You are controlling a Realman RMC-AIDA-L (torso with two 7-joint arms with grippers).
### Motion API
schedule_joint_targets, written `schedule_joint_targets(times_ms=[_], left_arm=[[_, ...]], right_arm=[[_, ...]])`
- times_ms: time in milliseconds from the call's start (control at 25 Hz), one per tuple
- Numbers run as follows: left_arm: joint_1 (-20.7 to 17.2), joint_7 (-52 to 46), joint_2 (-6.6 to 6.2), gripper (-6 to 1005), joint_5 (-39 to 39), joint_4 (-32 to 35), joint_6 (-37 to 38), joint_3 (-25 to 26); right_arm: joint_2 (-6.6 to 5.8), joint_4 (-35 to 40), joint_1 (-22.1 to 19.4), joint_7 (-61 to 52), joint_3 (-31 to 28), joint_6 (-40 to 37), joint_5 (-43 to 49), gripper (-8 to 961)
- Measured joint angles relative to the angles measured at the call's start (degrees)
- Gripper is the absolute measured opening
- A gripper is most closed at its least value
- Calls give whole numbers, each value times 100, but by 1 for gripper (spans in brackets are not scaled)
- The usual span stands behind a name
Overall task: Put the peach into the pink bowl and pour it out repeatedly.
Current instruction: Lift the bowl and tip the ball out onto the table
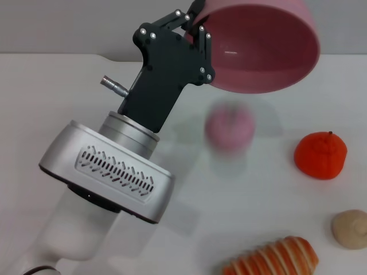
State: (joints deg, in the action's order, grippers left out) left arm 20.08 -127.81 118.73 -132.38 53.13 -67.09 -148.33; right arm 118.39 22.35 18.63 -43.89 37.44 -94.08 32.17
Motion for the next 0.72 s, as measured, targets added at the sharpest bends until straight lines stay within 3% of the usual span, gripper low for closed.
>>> schedule_joint_targets(times_ms=[160, 280, 520, 720], left_arm=[[20, -167, -6, 39, 42, 40, 298, 135], [21, -576, -31, 39, 62, 356, 1365, 661], [314, -1563, -44, 39, 60, 1014, 4807, 2326], [1220, -2019, -51, 39, 100, 867, 7866, 4086]], right_arm=[[0, 11, 12, -2, 24, 16, 5, 470], [-3, 11, 30, -8, 53, 21, 39, 470], [-9, 238, 36, -410, 81, 13, 561, 470], [-8, 1190, -72, -1375, 79, -202, 1770, 470]])
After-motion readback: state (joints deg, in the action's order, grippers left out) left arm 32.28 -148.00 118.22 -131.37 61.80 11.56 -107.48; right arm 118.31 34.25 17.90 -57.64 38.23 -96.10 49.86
